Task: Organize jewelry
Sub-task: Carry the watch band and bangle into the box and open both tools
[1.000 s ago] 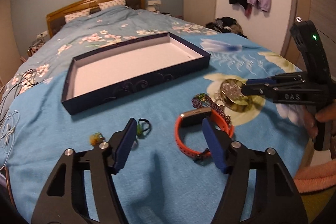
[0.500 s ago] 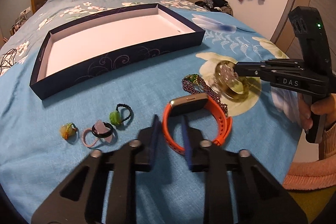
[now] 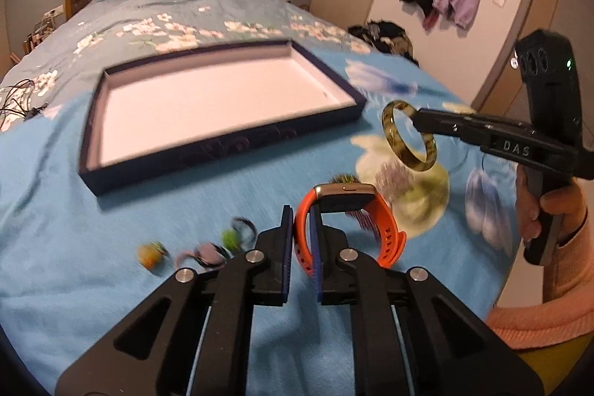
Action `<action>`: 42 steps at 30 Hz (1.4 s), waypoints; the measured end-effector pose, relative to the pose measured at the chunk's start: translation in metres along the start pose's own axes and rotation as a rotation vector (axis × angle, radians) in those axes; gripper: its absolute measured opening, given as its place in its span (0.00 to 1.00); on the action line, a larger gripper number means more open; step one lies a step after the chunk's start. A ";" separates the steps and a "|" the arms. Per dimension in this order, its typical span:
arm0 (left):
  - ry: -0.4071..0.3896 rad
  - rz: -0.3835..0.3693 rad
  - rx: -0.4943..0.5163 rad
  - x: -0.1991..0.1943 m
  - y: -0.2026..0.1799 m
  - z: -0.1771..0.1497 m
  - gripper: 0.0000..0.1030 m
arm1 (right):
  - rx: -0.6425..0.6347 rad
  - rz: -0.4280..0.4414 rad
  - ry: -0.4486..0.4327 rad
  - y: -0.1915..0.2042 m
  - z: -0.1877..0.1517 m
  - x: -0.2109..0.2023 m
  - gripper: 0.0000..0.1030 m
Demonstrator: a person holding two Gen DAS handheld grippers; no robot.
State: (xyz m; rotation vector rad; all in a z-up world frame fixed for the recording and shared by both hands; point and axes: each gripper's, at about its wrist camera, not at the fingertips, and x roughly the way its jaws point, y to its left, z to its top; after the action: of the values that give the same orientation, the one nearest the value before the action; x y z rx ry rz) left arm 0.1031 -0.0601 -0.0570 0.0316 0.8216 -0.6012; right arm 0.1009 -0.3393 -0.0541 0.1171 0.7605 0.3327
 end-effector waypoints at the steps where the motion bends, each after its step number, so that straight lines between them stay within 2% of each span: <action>1: -0.010 0.005 -0.009 -0.004 0.004 0.004 0.09 | -0.009 -0.001 -0.006 0.002 0.005 0.002 0.05; 4: -0.046 0.021 -0.038 -0.015 0.019 0.020 0.09 | -0.023 -0.001 -0.020 0.003 0.023 0.011 0.05; 10: -0.105 0.118 -0.082 -0.023 0.056 0.062 0.09 | -0.056 -0.006 -0.032 0.006 0.066 0.042 0.05; 13: -0.112 0.159 -0.108 -0.017 0.075 0.083 0.09 | -0.060 -0.015 -0.023 0.005 0.085 0.062 0.05; 18: -0.107 0.175 -0.161 0.004 0.103 0.112 0.09 | -0.053 -0.039 -0.002 0.003 0.109 0.099 0.05; 26: -0.060 0.201 -0.215 0.058 0.134 0.144 0.09 | -0.019 -0.090 0.055 -0.008 0.127 0.146 0.05; 42: 0.055 0.267 -0.249 0.130 0.163 0.167 0.10 | -0.025 -0.166 0.187 -0.005 0.140 0.202 0.05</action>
State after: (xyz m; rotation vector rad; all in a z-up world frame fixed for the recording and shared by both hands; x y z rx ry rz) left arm 0.3680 -0.0298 -0.0646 -0.0688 0.9228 -0.2453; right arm 0.3359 -0.2742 -0.0872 -0.0008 0.9449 0.1968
